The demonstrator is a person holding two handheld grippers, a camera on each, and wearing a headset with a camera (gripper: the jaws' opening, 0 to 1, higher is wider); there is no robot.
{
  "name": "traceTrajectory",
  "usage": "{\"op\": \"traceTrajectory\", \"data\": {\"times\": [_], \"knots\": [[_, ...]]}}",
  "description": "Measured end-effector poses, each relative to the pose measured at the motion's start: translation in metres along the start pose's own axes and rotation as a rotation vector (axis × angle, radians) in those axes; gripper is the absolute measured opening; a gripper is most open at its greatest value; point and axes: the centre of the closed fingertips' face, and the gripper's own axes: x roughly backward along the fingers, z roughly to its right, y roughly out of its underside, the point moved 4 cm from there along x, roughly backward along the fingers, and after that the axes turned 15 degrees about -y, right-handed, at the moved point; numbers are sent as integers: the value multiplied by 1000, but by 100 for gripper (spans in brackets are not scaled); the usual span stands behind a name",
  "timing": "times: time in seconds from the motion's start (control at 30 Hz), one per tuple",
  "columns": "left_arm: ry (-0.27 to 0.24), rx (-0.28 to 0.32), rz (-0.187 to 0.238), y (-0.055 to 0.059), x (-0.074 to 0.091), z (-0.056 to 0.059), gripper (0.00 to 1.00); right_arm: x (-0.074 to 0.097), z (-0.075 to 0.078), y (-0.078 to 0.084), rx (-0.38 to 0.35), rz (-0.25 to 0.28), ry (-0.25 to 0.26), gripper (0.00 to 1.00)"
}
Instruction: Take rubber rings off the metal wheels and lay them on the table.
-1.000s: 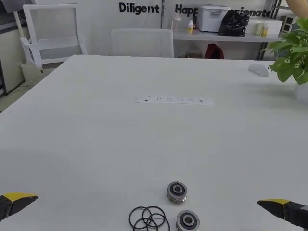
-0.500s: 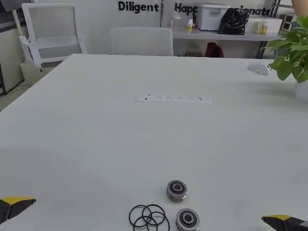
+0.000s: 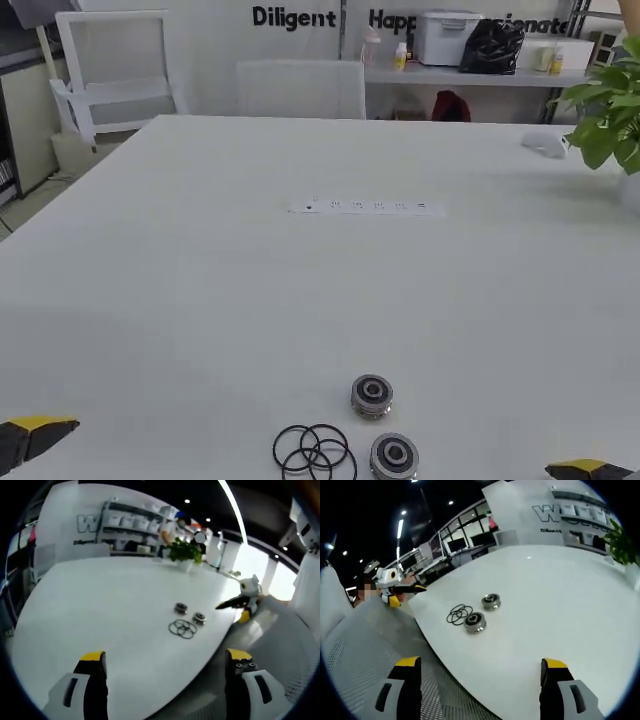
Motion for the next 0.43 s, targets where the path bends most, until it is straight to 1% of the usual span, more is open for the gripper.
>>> {"op": "traceTrajectory", "data": {"times": [0.03,0.17,0.27,0.33,0.4,0.43], "knots": [[2,-3,0,0,0,1,100,0,0,1,5,-10,0,99],[-2,-11,-5,1,0,0,100,-1,0,1,10,-22,-1,99],[-12,10,-10,2,0,-2,100,-2,0,3,12,-36,-4,99],[-11,11,-15,3,0,-1,100,-2,-1,3,16,-45,-2,99],[-9,3,-18,3,0,0,100,-2,-1,3,21,-53,-1,96],[-8,-4,-30,4,-1,0,100,-2,-2,3,21,-54,-2,95]]}}
